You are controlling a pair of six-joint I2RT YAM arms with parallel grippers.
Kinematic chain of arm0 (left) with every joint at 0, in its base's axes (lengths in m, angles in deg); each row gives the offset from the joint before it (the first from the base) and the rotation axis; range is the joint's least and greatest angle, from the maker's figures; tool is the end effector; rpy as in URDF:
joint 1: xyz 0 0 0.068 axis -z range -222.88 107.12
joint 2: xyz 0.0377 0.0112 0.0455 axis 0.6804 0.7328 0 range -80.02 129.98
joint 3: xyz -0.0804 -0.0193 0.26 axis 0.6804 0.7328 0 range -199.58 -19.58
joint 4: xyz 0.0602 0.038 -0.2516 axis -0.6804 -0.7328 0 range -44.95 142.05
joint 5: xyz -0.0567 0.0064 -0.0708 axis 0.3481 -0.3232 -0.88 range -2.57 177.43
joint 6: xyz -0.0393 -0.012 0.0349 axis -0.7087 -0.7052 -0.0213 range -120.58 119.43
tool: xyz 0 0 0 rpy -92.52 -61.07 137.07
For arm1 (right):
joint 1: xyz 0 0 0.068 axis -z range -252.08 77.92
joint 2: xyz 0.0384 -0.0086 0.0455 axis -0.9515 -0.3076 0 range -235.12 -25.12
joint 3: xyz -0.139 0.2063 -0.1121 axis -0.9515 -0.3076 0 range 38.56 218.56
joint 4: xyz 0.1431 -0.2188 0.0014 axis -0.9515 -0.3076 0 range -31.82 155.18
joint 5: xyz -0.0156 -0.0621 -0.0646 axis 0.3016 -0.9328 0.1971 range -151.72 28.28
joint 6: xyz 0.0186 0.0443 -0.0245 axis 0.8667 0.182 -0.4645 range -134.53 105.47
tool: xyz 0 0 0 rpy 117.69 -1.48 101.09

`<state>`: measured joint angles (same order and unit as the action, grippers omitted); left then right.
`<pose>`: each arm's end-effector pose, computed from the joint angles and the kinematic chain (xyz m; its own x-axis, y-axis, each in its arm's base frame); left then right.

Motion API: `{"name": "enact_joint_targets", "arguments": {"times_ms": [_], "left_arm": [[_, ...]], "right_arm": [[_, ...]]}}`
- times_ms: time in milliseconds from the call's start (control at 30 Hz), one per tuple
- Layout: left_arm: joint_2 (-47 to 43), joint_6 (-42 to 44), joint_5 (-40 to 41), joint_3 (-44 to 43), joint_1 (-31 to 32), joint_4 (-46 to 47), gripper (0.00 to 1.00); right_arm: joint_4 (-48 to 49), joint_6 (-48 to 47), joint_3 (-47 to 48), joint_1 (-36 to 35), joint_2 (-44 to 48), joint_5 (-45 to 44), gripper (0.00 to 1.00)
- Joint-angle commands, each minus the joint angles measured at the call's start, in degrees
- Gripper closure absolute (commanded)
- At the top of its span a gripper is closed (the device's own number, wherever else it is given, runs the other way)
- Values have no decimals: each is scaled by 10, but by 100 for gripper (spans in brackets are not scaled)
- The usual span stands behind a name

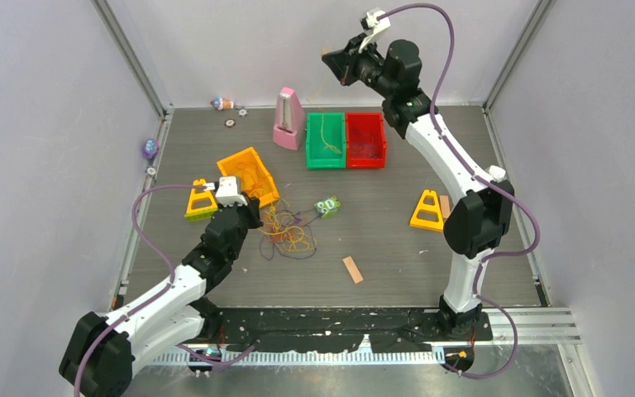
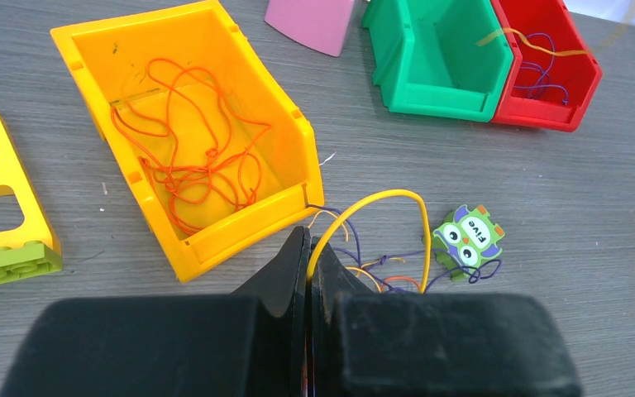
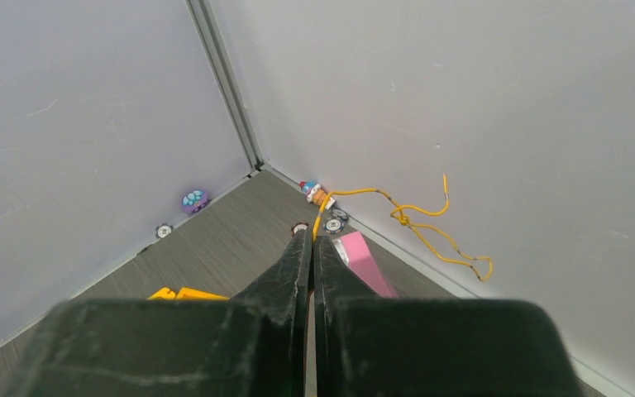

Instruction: Untangle the cables

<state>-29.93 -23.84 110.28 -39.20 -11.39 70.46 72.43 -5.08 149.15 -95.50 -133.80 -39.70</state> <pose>0.1749 -0.0910 0.2211 -0.2258 -0.2886 -0.9304 0.0744 0.9472 -0.3119 0.4104 0.1923 0.4487 0.0276 0.1778 -0.9837 -0.7224 0.6837 0.1033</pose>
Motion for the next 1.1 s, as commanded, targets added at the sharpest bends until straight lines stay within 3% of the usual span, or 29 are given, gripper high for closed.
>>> {"name": "enact_joint_targets", "arguments": {"times_ms": [0, 767, 1067], "left_arm": [[-2, 11, 3, -24, 2, 20, 100], [4, 15, 6, -25, 1, 19, 100], [7, 15, 7, -25, 2, 19, 100]], "right_arm": [[36, 11, -1, -3, -11, 5, 95], [41, -20, -1, 0, -103, -16, 95], [8, -46, 70, 15, -139, -18, 95]]}}
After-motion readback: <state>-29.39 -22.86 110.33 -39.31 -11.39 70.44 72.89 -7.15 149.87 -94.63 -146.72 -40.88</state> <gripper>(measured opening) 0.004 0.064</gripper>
